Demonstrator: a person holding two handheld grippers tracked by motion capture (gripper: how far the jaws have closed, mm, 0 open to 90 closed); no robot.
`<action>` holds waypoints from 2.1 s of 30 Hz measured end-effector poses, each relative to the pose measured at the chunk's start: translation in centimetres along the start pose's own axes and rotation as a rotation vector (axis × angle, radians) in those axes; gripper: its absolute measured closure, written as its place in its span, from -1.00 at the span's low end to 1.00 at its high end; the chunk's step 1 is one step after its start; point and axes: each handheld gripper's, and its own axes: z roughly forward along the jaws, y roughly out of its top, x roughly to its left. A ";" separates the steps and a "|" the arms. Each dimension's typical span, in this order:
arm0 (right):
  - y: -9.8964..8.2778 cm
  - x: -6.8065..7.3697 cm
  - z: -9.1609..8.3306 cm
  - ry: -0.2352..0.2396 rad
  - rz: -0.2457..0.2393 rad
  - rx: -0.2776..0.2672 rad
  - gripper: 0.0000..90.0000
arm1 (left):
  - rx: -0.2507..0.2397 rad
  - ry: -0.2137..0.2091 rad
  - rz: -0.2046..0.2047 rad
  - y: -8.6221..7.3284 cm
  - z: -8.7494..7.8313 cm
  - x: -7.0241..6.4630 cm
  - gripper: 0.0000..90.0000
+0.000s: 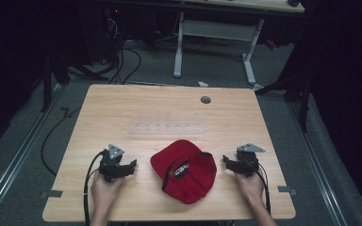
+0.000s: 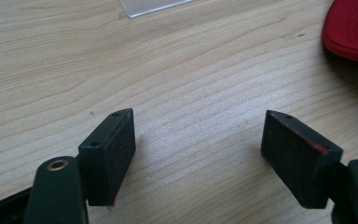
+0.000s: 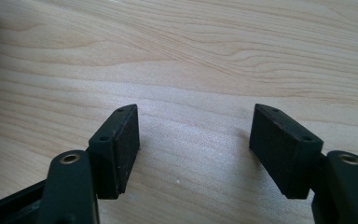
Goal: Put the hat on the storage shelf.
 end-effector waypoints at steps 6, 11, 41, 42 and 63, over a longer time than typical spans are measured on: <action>-0.1 -0.1 -0.5 0.008 -0.002 0.007 -0.12 | 0.001 0.001 0.002 0.0 0.0 0.0 -0.41; 0.2 0.0 -2.4 0.069 0.010 -0.041 -0.05 | 0.000 0.001 0.003 0.0 0.0 0.0 -0.42; 3.9 5.6 -3.4 0.357 -0.105 -0.077 -0.18 | 0.006 -0.003 0.005 0.0 0.0 -0.1 -0.46; 3.9 5.6 -3.4 0.357 -0.105 -0.077 -0.18 | 0.006 -0.003 0.005 0.0 0.0 -0.1 -0.46; 4.1 7.5 0.7 0.401 -0.124 0.012 0.05 | 0.007 -0.005 0.007 -0.1 0.0 -0.1 -0.46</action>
